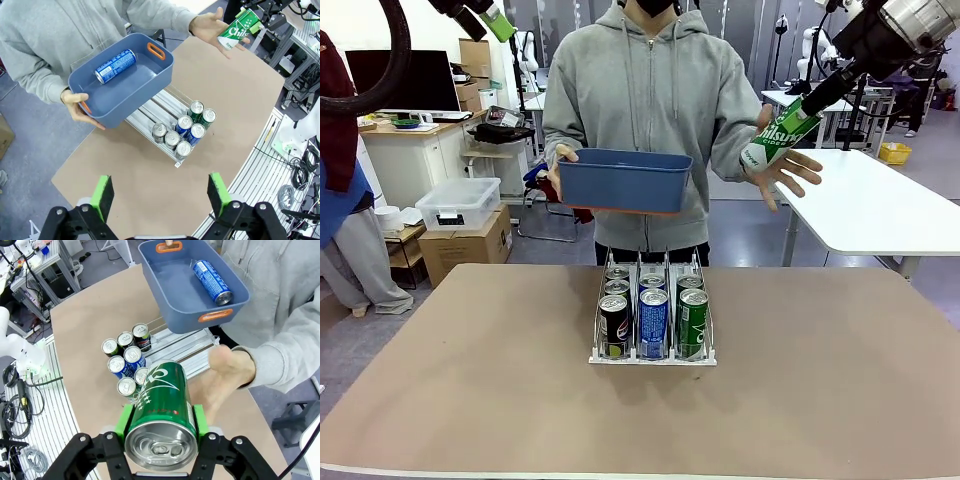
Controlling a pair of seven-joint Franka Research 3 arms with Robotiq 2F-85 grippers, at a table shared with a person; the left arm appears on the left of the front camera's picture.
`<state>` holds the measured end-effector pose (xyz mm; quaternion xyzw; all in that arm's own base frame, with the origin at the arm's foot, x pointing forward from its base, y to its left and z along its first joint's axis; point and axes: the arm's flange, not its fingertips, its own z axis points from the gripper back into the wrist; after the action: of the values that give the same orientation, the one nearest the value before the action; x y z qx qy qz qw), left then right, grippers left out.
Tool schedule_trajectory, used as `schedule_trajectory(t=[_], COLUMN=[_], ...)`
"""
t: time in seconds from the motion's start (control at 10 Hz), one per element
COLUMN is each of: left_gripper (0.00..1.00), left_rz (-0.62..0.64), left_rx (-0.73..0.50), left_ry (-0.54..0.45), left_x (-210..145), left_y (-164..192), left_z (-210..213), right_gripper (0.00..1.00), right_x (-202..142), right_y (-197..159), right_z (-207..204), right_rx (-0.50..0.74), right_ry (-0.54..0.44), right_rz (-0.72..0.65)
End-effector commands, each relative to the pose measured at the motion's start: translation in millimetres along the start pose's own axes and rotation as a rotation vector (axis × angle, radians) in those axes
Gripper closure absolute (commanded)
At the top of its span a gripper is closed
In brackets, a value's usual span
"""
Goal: Fill the beverage cans into the dispenser.
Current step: Place the picked Sprite in the line of the Automatic Can Dispenser with the same cans.
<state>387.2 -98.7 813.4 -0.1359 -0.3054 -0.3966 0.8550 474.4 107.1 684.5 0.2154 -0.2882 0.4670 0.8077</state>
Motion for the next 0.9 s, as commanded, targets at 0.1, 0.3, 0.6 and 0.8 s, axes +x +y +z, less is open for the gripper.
schedule_trajectory(t=[0.1,0.3,0.6,0.8], left_gripper=[0.0,0.0,0.0,0.0], left_rz=[0.002,0.002,0.002,0.002], left_rx=[-0.019,-0.019,-0.019,-0.019], left_ry=[-0.008,-0.008,-0.008,-0.008], left_x=[-3.7,-3.7,-3.7,-3.7], left_y=[0.9,0.9,0.9,0.9], left_z=[1.2,1.2,1.2,1.2], right_gripper=[1.0,1.0,1.0,1.0], right_x=[0.9,0.9,0.9,0.9], right_y=[0.0,0.0,0.0,0.0], right_z=[1.1,1.1,1.1,1.1], right_rx=[-0.008,-0.008,-0.008,-0.008], right_ry=[-0.003,-0.003,-0.003,-0.003], right_rz=[0.006,0.006,0.006,0.006])
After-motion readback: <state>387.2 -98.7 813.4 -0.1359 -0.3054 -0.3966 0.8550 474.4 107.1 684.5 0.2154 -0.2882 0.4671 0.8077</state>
